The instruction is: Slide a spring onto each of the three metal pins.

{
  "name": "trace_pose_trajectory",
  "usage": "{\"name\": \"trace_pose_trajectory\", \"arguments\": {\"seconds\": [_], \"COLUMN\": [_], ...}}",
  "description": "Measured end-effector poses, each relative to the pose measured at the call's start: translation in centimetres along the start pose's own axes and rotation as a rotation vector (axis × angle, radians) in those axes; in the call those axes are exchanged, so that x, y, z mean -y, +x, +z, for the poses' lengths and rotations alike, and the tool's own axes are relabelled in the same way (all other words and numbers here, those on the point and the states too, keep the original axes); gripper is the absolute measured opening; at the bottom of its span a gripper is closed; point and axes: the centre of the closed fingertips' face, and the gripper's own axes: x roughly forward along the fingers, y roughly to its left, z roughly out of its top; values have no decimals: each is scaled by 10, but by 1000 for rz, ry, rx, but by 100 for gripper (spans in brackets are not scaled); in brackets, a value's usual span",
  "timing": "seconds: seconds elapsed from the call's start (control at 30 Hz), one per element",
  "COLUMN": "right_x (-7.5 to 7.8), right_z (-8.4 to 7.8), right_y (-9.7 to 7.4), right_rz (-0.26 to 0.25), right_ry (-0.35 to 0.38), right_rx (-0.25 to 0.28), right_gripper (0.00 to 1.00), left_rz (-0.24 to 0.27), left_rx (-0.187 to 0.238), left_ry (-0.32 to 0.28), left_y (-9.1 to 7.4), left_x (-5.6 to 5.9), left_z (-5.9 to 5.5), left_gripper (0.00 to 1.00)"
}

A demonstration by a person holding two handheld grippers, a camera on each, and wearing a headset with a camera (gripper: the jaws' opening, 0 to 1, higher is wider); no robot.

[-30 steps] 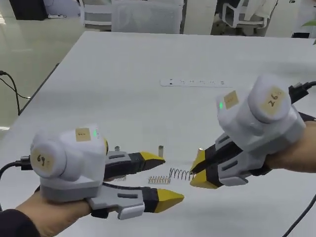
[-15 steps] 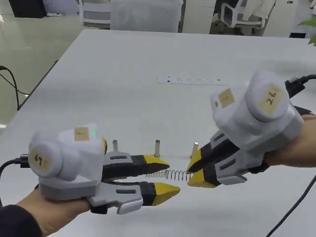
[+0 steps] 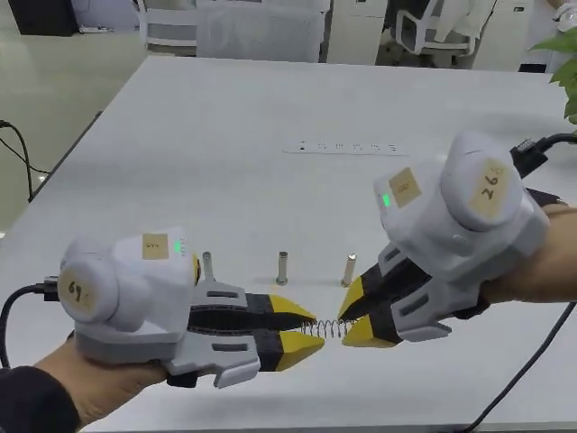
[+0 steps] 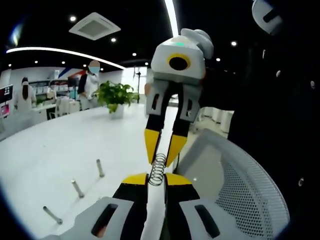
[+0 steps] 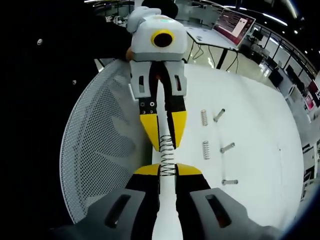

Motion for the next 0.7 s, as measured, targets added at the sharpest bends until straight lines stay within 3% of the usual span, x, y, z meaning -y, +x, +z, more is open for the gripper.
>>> {"name": "trace_pose_trajectory", "arguments": {"seconds": [0.5, 0.7], "right_x": [6, 6], "right_z": [6, 5], "right_y": [-7, -9], "right_rz": [-3, 24], "right_ry": [62, 159], "right_rx": [78, 176], "right_gripper": [9, 12], "left_rz": [-28, -24], "left_rx": [20, 62], "left_ry": [-20, -37], "left_y": [-4, -8], "left_x": [0, -2], "left_z": [5, 14], "left_gripper": [2, 2]}}
